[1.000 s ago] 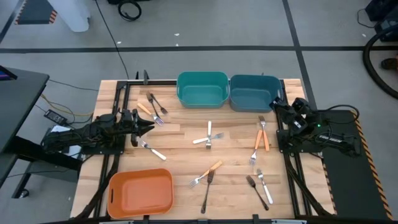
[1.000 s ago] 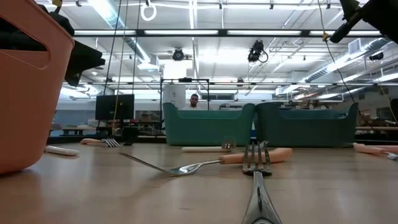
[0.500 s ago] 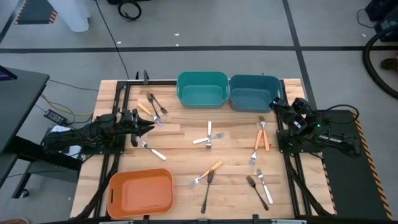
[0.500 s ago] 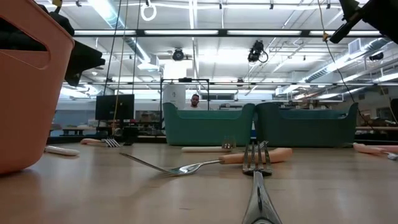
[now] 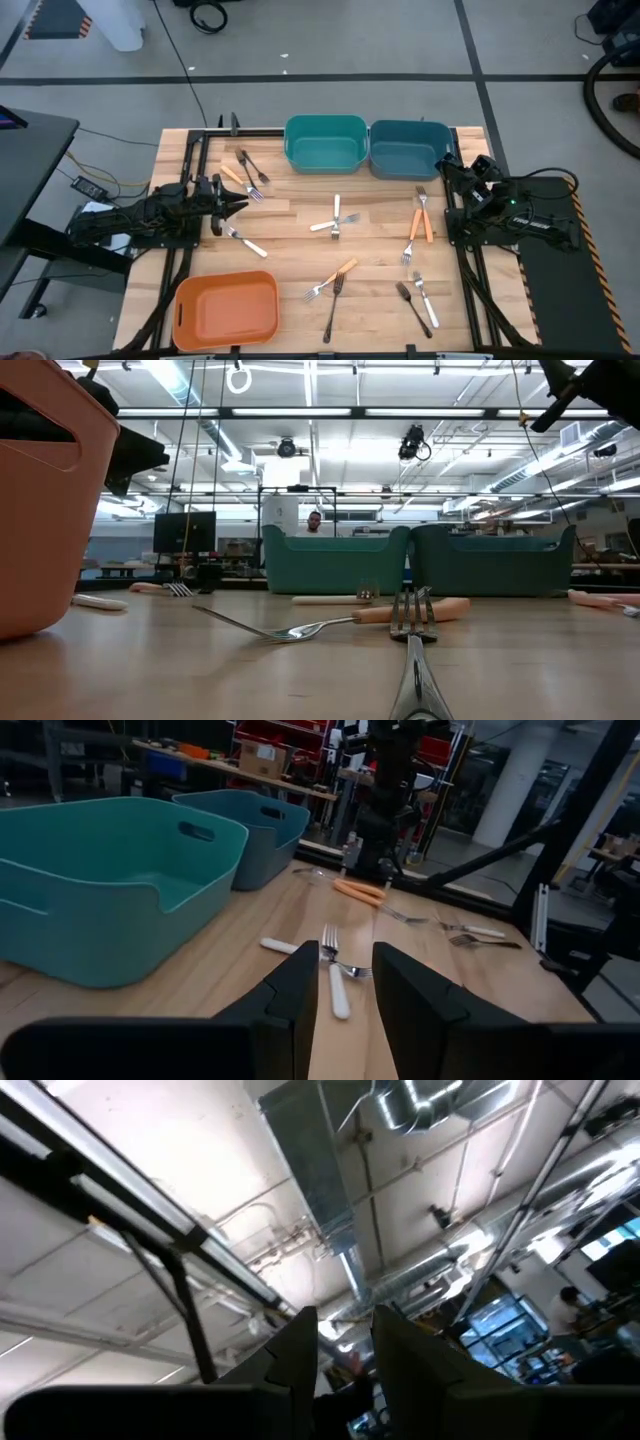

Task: Sort silverware by color (type)
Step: Put the orange fork into the blue bin

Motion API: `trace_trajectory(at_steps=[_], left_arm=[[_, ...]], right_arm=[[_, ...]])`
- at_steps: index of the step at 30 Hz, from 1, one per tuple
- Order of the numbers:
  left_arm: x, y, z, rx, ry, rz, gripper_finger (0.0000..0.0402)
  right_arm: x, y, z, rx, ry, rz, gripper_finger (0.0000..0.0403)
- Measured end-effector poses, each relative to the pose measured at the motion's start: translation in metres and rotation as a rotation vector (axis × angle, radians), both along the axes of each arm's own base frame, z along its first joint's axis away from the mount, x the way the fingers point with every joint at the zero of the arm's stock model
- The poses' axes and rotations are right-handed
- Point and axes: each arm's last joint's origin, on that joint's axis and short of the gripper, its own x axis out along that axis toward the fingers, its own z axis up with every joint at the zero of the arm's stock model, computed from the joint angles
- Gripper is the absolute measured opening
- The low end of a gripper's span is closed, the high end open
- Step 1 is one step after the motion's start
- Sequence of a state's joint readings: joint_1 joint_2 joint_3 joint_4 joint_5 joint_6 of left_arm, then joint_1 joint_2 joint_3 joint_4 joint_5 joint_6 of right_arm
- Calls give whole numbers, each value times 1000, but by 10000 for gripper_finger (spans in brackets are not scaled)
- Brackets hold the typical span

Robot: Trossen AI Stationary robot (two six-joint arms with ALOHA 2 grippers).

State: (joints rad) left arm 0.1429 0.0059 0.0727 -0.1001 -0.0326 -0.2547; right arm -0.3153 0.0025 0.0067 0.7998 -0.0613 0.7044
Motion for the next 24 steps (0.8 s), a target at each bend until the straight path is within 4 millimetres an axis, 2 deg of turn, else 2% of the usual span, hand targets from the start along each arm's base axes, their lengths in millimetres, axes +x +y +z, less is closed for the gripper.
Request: trace_trajectory(at_steps=[8,12,17,24], left_arm=[[0,0,6,8,-58,2,107],[0,1,10,80,-86,48,107],[-2,2,19,-15,-207,65,107],[-5,2,34,-5,-368,75,107]], right_arm=[[0,-2,0,28,-6,-69,106],[-1,-3,0,30,-6,-111,106],[-1,-4,0,6,3,-174,106],[0,-4,-1,7,16,-201,106]])
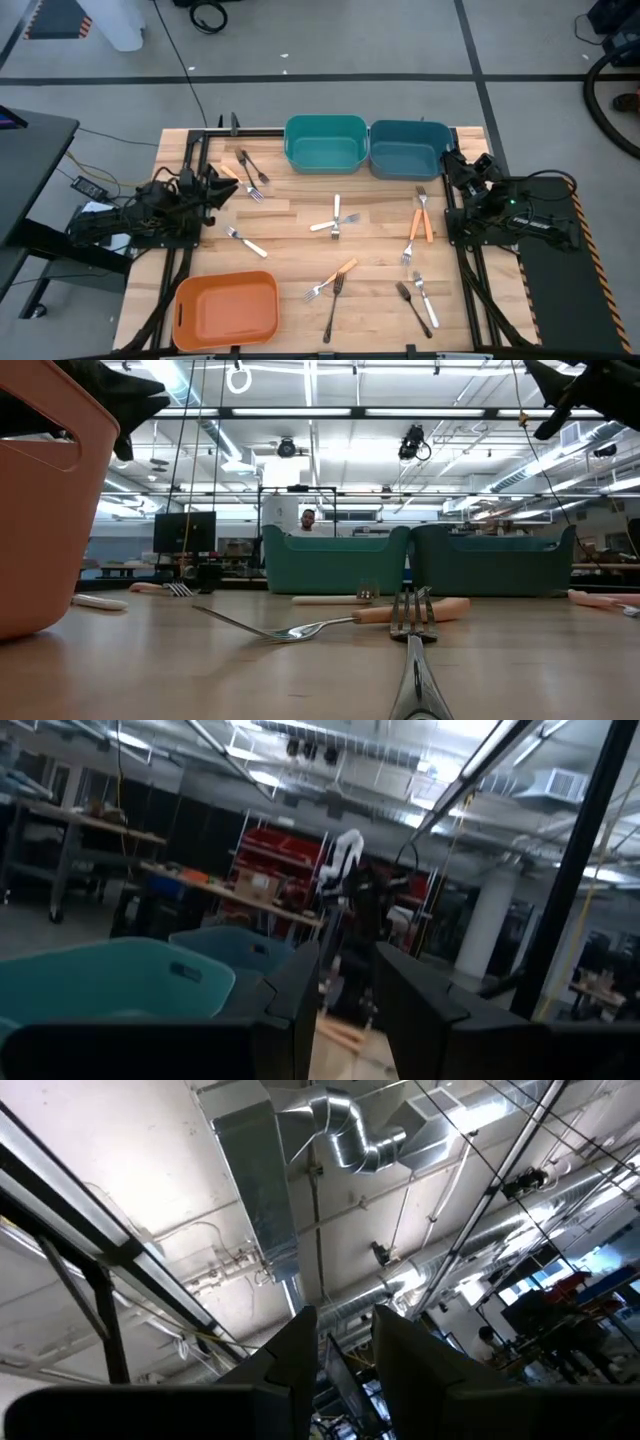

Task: Sort silverware by color (type)
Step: Put the orange fork into the blue bin

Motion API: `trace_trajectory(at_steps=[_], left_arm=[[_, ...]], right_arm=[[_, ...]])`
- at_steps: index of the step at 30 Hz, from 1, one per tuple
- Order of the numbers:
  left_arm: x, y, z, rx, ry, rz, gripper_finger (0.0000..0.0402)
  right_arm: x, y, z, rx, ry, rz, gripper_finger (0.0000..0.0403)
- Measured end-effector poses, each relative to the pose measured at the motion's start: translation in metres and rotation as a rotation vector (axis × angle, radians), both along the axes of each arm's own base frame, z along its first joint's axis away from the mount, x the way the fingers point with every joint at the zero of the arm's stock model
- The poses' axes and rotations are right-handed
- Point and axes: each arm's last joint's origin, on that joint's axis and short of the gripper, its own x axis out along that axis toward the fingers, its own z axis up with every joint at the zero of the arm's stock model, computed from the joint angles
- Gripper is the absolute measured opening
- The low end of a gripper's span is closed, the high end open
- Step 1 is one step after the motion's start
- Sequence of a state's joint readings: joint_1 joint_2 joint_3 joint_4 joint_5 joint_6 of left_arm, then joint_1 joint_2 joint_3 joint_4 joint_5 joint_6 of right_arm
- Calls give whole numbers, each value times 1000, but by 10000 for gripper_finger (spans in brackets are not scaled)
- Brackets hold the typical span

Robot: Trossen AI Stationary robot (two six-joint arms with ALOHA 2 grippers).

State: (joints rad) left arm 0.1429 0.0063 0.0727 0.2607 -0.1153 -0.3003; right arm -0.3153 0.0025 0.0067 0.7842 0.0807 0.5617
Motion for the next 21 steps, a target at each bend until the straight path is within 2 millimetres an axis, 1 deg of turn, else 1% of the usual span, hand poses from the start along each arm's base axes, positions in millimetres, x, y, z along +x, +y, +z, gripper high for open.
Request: trace_trajectory(at_steps=[6,10,14,18,21], left_arm=[[0,0,0,-27,-3,-3,107],[-1,2,0,-84,-24,46,107],[-1,3,0,-175,-53,61,108],[-1,5,0,-241,-76,93,108],[-3,5,5,-244,-132,95,108]], right_arm=[[3,-4,-4,89,29,-59,106],[6,-5,-9,109,88,-64,111],[10,-5,-13,88,159,-45,122],[12,-5,-16,64,204,-75,134],[10,-5,-12,20,215,-113,139]])
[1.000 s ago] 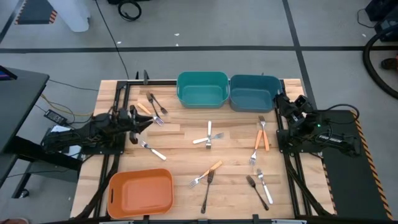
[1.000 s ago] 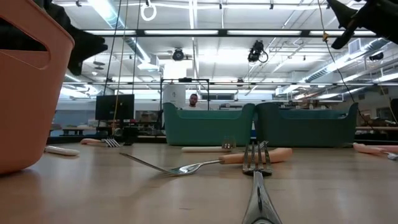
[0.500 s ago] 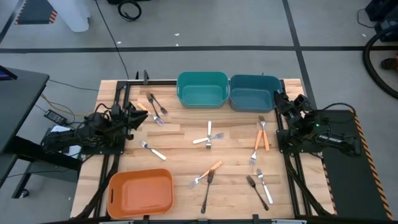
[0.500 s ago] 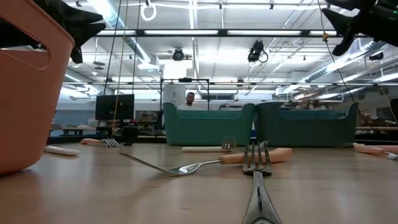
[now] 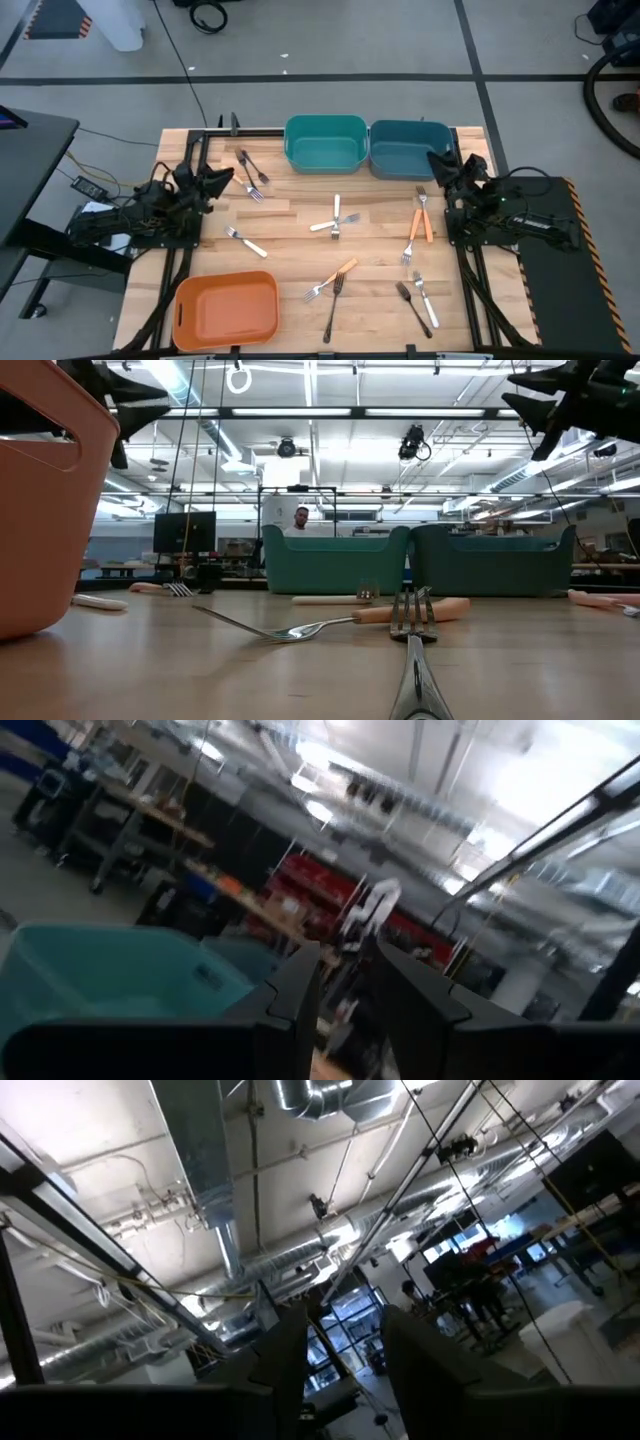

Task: Sort silverware by color (type)
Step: Put the orange fork into the blue bin

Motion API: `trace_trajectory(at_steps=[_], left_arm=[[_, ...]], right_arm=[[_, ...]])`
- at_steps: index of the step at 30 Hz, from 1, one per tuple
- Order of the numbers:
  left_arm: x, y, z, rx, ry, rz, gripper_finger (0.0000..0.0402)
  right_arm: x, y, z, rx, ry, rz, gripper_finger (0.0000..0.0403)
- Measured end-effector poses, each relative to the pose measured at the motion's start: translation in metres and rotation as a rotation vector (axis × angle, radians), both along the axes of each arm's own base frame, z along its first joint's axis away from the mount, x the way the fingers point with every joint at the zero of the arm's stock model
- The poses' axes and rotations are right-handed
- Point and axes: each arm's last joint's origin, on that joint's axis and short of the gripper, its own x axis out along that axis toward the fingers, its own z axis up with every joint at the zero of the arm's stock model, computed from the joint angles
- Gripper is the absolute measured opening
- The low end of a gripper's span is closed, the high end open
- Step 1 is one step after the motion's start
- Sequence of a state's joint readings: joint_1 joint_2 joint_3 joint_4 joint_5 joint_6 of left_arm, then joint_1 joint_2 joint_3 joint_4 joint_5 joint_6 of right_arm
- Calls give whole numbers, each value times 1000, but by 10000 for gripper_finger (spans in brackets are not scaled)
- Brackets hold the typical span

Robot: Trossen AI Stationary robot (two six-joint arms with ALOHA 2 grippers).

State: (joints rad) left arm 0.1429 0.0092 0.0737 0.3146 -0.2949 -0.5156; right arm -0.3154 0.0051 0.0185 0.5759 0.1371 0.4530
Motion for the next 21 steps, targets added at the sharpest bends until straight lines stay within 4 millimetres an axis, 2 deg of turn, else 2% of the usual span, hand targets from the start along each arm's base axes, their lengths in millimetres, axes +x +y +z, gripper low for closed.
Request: trace_trajectory(at_steps=[3,7,11,17,21], left_arm=[[-2,0,13,-9,-27,6,105],[-3,0,51,4,-34,21,97],[4,1,92,54,145,46,94],[15,3,155,178,423,72,94],[14,3,189,235,541,85,94]], right_arm=[[-6,2,19,-40,-22,-32,140],[-18,5,58,-37,10,-69,140],[-27,6,96,23,188,-138,140],[-26,4,151,63,396,-172,140],[-20,2,173,129,583,-182,139]])
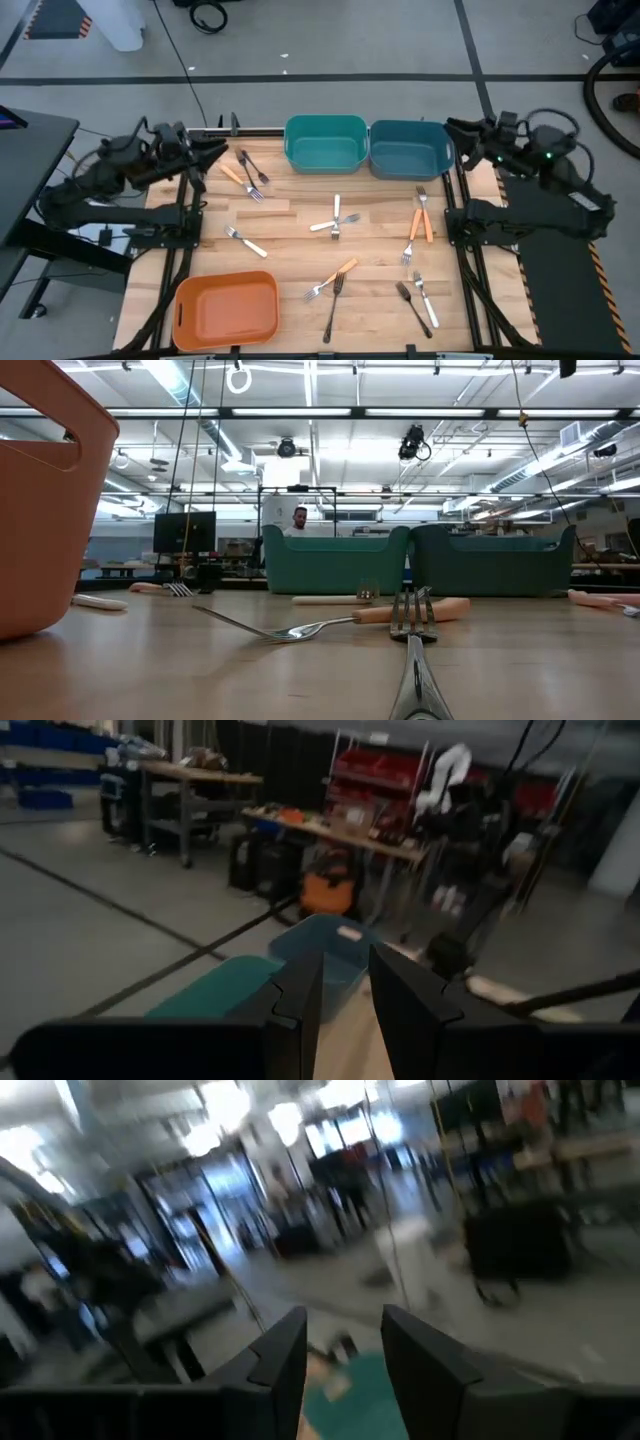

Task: Sort silverware by color (type)
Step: Put the orange fork into the blue bin

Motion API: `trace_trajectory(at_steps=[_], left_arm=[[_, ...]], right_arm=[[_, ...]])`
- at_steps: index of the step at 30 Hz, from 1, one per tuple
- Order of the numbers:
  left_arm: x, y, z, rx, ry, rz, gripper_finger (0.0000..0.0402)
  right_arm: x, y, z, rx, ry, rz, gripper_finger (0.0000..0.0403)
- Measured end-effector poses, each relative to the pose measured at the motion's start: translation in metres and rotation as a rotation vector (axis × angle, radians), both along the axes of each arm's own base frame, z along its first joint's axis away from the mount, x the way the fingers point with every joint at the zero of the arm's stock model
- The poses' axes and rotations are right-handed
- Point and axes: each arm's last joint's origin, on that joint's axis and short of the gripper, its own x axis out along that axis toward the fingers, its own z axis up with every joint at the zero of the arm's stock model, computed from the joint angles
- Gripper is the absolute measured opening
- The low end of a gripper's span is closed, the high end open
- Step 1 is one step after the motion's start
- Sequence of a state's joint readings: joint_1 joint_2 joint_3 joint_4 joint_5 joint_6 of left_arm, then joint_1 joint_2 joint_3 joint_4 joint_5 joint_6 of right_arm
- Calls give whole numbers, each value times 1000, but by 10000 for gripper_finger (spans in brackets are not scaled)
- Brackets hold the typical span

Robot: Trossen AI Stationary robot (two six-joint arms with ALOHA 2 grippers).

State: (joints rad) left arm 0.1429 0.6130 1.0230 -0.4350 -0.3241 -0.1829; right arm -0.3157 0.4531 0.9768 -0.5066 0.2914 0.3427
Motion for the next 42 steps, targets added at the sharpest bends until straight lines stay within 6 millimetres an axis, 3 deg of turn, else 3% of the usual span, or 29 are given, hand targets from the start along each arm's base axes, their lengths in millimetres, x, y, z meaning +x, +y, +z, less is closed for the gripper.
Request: trace_trajectory(at_steps=[6,13,18,30,42], left_arm=[[-1,2,12,36,159,69,94],[1,6,-15,-68,296,117,94],[8,9,-33,-63,364,129,94],[15,16,-43,-68,362,172,94],[15,16,-43,-48,375,168,94]], right_arm=[[14,-6,-10,240,358,-84,139],[25,-7,-49,734,641,-233,139],[37,-7,-64,1005,801,-323,139],[79,3,-80,1093,917,-309,139],[104,27,-96,1189,996,-358,139]])
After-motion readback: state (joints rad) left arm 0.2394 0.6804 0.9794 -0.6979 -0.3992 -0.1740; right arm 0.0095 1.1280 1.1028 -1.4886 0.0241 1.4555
